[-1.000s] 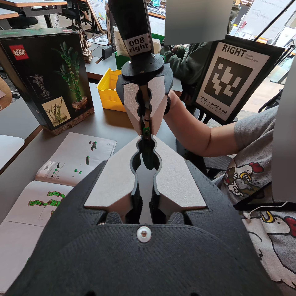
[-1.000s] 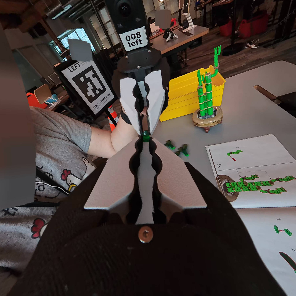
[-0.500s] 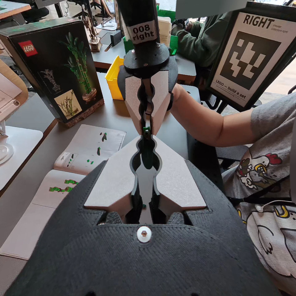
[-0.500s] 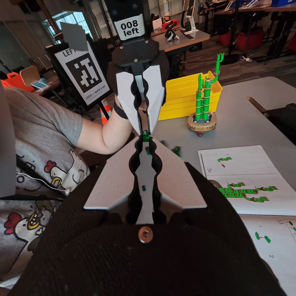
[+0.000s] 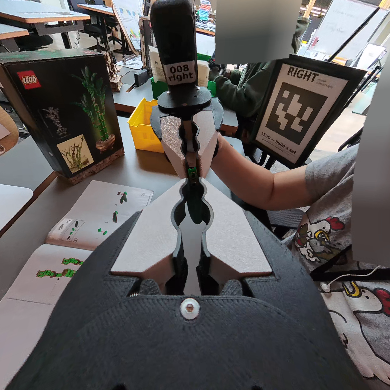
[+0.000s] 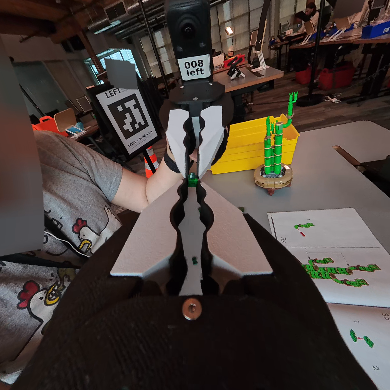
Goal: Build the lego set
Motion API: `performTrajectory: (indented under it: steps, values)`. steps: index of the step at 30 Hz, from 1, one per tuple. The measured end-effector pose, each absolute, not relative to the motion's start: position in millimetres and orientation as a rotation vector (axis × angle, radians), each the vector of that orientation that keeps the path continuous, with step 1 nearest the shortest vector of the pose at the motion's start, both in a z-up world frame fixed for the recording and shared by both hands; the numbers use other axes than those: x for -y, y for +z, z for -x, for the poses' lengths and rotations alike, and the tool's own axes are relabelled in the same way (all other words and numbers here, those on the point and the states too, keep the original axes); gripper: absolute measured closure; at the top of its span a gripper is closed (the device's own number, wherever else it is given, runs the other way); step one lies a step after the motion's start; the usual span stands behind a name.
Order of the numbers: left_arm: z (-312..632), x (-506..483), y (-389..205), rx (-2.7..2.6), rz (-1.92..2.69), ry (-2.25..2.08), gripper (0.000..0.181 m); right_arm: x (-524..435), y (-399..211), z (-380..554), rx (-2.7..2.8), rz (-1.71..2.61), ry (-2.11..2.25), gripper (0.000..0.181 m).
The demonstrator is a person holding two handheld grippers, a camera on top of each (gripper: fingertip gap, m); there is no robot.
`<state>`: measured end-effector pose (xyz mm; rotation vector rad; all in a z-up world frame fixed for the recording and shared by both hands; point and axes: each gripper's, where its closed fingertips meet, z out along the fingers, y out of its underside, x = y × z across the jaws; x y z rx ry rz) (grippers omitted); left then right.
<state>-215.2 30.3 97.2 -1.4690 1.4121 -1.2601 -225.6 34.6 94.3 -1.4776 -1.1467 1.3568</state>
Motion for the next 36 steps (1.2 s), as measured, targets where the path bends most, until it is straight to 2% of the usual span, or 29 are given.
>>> performTrajectory:
  steps: [23,36]
  values:
    - [204,-49,138,-1.061,1.293,-1.346,0.176,-54,139,211,0.822,1.22,1.502,0.176]
    - [202,-51,136,-1.02,1.307,-1.451,0.176,-56,139,208,0.823,1.198,1.455,0.175]
